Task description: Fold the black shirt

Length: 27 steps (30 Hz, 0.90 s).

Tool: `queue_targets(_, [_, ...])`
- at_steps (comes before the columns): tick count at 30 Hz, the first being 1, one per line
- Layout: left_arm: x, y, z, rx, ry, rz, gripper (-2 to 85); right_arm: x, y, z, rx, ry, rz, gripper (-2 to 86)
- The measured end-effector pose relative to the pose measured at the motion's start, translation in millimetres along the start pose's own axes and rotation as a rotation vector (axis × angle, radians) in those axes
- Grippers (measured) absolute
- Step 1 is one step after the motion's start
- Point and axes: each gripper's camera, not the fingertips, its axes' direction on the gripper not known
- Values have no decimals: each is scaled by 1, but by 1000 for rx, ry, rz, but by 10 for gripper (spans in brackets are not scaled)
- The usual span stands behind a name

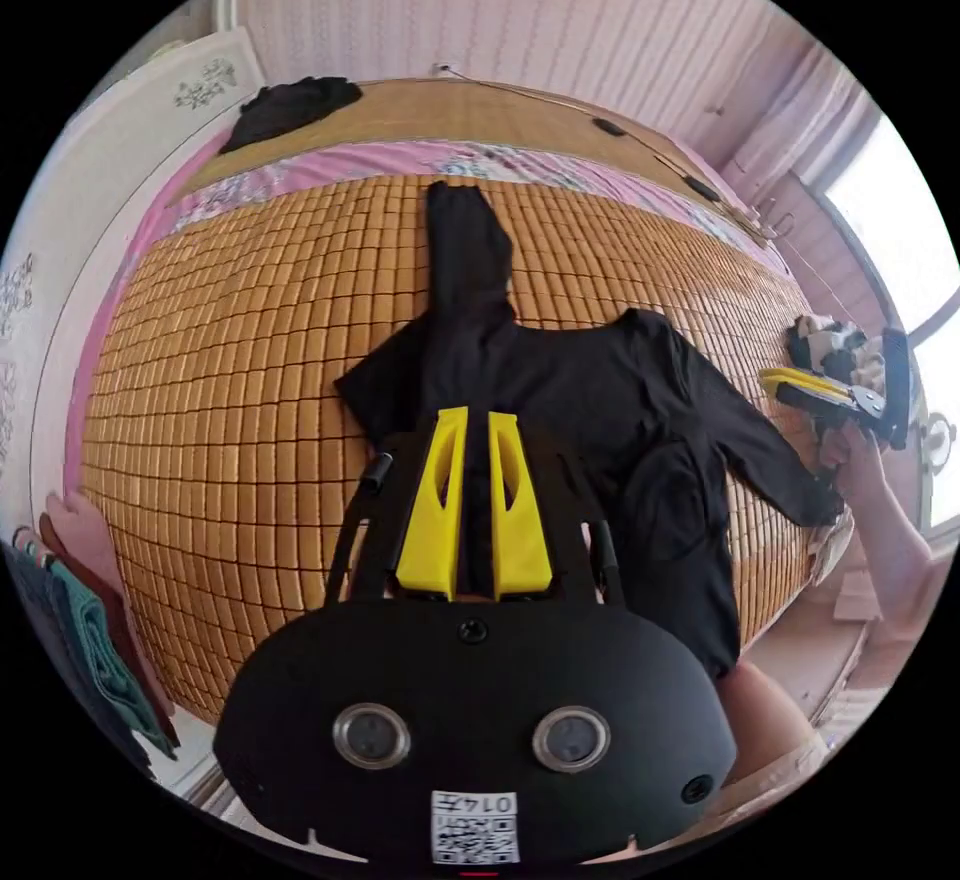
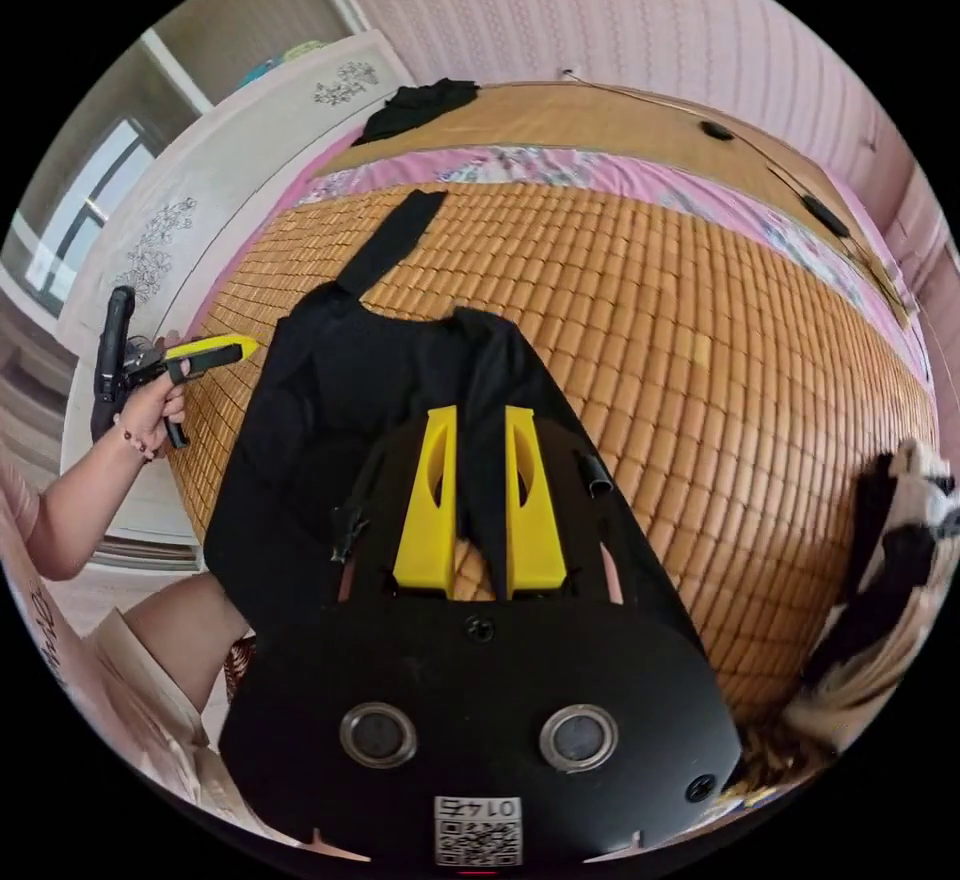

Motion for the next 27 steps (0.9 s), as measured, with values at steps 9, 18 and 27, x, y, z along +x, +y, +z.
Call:
queue_targets(9, [-81, 44, 16, -38, 104, -61, 43, -123, -182, 206, -129, 102, -284, 92])
queue_targets(18, [-136, 78, -6, 13, 158, -48, 9, -139, -204, 303, -274, 104, -391, 17])
queue_targets(27, [-178, 133, -65, 114, 226, -34, -9, -238, -167, 241, -181, -647, -1005, 21])
